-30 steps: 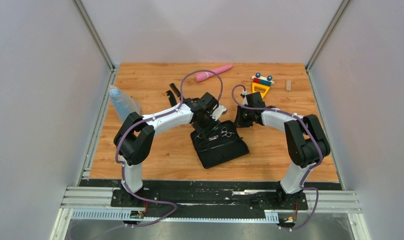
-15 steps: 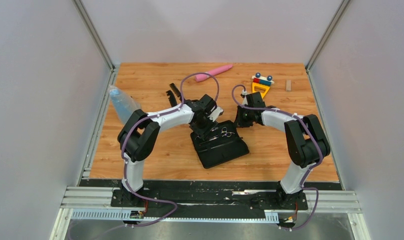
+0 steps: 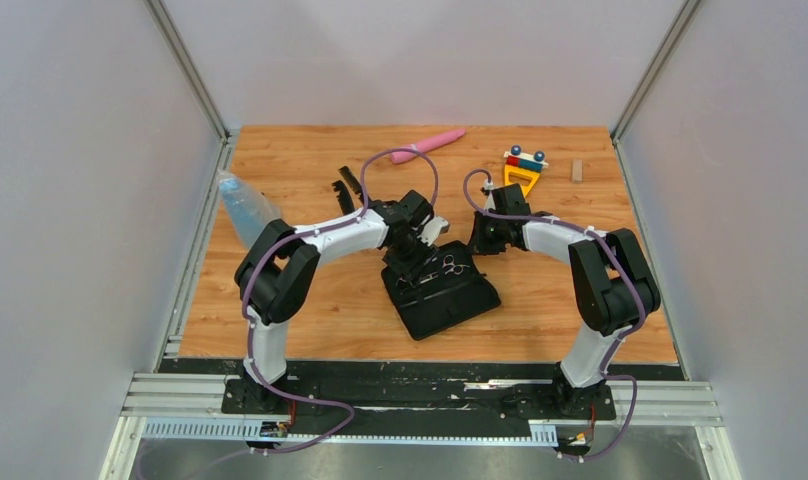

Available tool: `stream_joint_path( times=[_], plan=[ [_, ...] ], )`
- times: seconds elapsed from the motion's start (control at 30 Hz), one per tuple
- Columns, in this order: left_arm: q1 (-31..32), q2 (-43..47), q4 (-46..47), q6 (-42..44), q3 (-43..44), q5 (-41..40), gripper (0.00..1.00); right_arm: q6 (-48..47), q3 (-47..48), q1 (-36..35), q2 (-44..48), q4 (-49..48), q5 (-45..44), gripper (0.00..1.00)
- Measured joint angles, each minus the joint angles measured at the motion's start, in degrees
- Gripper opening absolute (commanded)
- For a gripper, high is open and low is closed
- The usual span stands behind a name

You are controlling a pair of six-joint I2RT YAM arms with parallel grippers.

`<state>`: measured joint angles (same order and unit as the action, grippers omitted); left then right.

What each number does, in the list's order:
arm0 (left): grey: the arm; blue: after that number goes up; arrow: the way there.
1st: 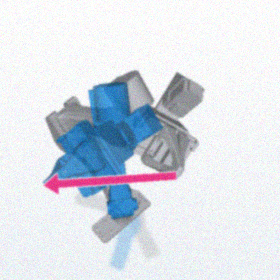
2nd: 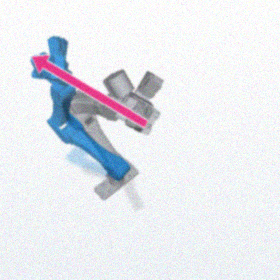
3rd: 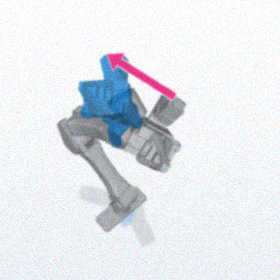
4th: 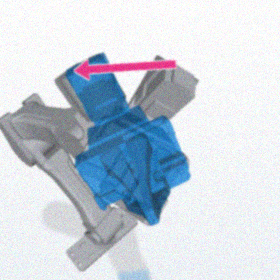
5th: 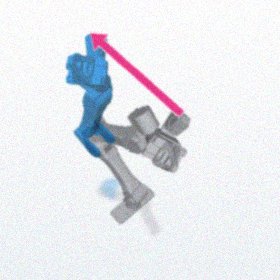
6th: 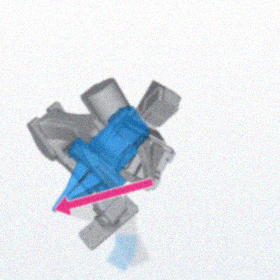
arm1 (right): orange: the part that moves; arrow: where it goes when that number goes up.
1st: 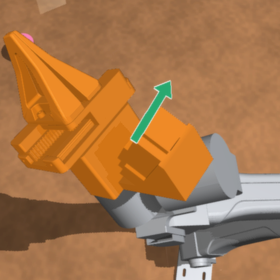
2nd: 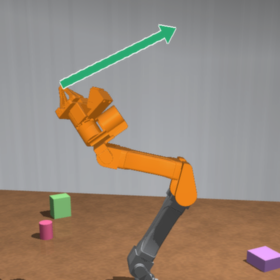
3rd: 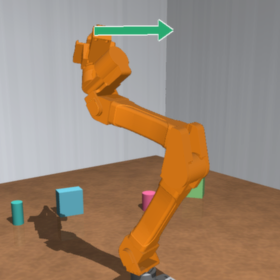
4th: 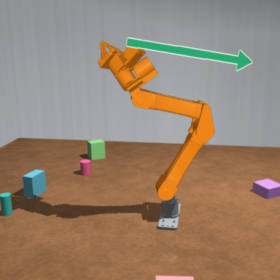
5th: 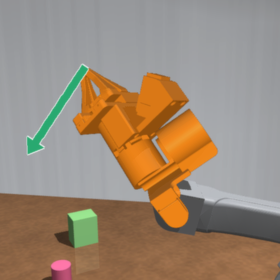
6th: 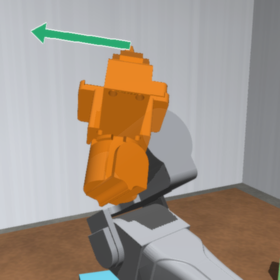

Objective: Sort the hair-cutting tools

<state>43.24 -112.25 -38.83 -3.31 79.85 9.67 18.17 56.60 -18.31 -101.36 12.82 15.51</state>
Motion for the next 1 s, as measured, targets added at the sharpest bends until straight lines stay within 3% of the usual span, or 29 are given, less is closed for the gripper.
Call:
stream_joint_path(
  times=[0.17,0.47,0.53,0.6,0.7,0.87,1.0],
  plan=[
    [0.5,0.2,-0.7,-0.7,-0.1,1.0,0.61,0.2,0.0,0.0,0.0,-0.1,0.0,0.04],
    [1.2,0.6,-1.9,-2.0,-0.1,1.0,0.86,0.2,-0.1,0.0,0.0,-0.3,0.0,0.06],
    [1.3,0.9,-3.0,-2.2,-0.1,0.7,0.96,0.2,-0.1,0.0,0.1,-0.3,0.0,0.08],
    [1.3,1.6,-4.1,-2.6,-0.1,0.0,0.99,0.3,-0.3,0.0,0.3,-0.3,-0.1,0.12],
    [0.7,3.3,-5.8,-3.7,0.2,-2.7,1.0,0.6,-0.5,-0.2,0.8,0.0,-0.4,0.23],
    [-4.3,7.1,-8.0,-8.1,3.1,-8.4,0.99,1.4,-0.5,-0.4,3.0,1.5,-1.4,0.55],
    [-11.3,7.6,-7.8,-13.4,5.1,-14.4,0.97,1.7,-0.5,-0.4,5.9,1.8,-2.5,0.64]
  ],
)
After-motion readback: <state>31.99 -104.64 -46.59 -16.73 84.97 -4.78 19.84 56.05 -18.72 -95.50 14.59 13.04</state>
